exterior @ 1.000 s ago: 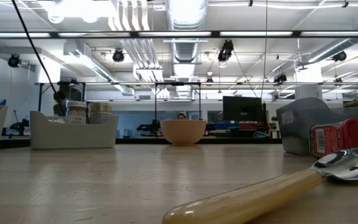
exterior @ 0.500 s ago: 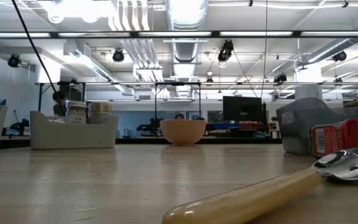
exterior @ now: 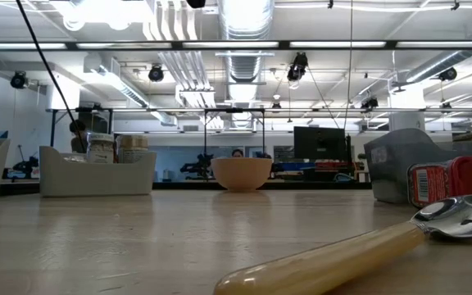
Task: Pick & Place Food Item
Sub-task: Put the light blue spoon into the black bin
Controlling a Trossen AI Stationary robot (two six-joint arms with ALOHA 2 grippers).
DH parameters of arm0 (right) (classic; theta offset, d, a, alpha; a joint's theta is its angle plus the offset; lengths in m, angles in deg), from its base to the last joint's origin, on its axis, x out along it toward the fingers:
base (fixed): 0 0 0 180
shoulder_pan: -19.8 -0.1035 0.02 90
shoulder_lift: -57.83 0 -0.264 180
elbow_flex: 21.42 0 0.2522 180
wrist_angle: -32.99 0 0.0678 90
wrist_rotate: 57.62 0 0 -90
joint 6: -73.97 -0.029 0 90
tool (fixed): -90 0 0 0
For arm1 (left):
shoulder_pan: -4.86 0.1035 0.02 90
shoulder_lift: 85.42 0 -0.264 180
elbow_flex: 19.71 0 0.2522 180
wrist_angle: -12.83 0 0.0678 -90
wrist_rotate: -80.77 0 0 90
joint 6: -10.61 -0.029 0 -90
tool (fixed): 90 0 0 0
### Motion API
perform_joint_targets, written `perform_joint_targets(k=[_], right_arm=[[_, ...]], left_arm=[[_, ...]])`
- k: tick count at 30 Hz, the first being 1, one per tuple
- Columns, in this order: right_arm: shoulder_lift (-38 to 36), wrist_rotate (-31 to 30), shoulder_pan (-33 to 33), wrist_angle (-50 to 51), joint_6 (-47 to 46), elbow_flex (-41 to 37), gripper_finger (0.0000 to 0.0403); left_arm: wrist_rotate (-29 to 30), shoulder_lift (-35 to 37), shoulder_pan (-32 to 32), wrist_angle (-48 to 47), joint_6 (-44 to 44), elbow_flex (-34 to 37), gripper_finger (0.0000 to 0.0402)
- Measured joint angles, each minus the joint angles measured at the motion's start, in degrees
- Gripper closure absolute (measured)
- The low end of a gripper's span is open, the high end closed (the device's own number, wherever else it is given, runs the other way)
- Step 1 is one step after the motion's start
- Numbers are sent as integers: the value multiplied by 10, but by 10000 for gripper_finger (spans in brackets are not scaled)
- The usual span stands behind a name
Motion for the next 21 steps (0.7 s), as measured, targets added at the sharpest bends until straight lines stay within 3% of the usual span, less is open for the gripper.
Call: perform_joint_targets(k=[11, 15, 21], right_arm=[[-11, 32, 3, 49, -33, 11, 374], [-11, 36, 4, 50, -33, 11, 375], [-11, 38, 5, 53, -34, 11, 375]], left_arm=[[-3, 0, 0, 1, 18, 0, 297], [-10, 0, 0, 1, 22, 0, 244], [-16, 0, 0, -1, 24, 0, 125]])
